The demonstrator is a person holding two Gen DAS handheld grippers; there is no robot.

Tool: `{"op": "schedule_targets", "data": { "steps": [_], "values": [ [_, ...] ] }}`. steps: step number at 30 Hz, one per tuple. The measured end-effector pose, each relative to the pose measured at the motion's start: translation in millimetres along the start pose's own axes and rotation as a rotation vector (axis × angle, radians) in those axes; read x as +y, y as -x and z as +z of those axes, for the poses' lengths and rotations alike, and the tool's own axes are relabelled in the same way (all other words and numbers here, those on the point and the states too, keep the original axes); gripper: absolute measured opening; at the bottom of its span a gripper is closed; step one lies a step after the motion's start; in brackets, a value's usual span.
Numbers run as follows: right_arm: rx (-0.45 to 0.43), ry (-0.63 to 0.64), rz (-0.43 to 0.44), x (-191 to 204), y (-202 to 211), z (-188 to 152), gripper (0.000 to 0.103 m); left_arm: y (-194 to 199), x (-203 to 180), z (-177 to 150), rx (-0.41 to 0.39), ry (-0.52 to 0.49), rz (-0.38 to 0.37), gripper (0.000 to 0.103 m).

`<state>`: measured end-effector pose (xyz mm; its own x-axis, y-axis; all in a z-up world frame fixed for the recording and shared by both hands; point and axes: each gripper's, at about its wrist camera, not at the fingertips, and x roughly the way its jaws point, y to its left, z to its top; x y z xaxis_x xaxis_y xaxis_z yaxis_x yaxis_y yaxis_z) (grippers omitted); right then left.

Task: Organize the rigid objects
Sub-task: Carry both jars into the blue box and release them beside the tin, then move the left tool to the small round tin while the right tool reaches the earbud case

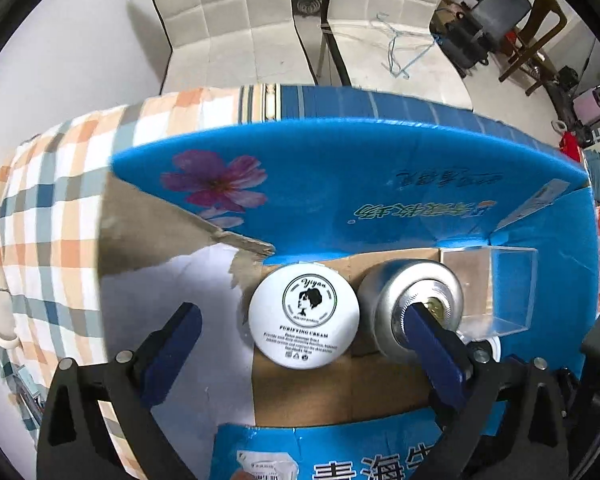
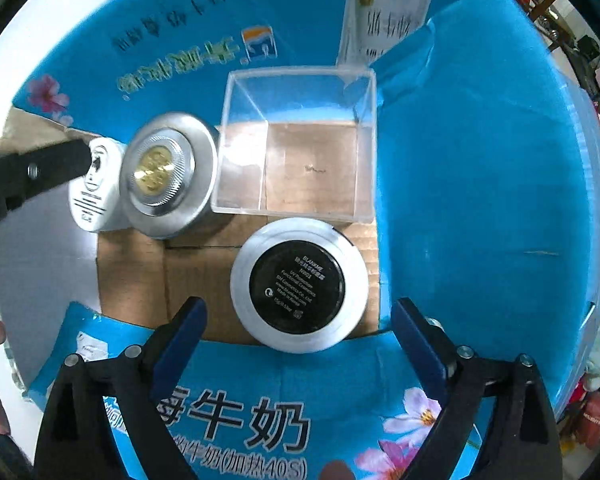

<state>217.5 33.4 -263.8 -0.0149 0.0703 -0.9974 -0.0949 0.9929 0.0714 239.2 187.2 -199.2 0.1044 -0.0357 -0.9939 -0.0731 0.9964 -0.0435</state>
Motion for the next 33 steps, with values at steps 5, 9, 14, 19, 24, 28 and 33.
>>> {"op": "schedule_targets", "data": {
  "steps": [5,9,14,19,24,28,33],
  "values": [
    [-0.040,0.039,-0.014,3.6,27.0,-10.8,0.096,21.1,5.1,-11.5,-0.058,-0.001,0.029,0.103],
    [-0.066,0.078,-0.009,5.2,51.4,-22.8,0.096,31.7,9.9,-27.1,-0.071,0.026,-0.005,0.103],
    [-0.123,0.107,-0.004,4.5,88.8,-54.3,0.096,47.5,11.7,-47.2,-0.093,0.073,-0.003,0.103],
    [-0.163,0.108,0.029,2.4,119.3,-75.6,0.096,74.2,12.2,-66.8,-0.122,0.099,-0.027,0.103],
    [-0.217,0.122,0.054,5.7,154.7,-95.6,0.096,108.1,5.4,-83.3,-0.164,0.106,-0.032,0.103],
    [-0.275,0.141,0.067,4.8,183.9,-113.2,0.096,137.9,-2.8,-98.0,-0.208,0.101,-0.024,0.103],
    [-0.333,0.160,0.085,-0.5,218.0,-134.5,0.096,171.4,-16.7,-116.9,-0.256,0.071,-0.014,0.103]
  ]
}}
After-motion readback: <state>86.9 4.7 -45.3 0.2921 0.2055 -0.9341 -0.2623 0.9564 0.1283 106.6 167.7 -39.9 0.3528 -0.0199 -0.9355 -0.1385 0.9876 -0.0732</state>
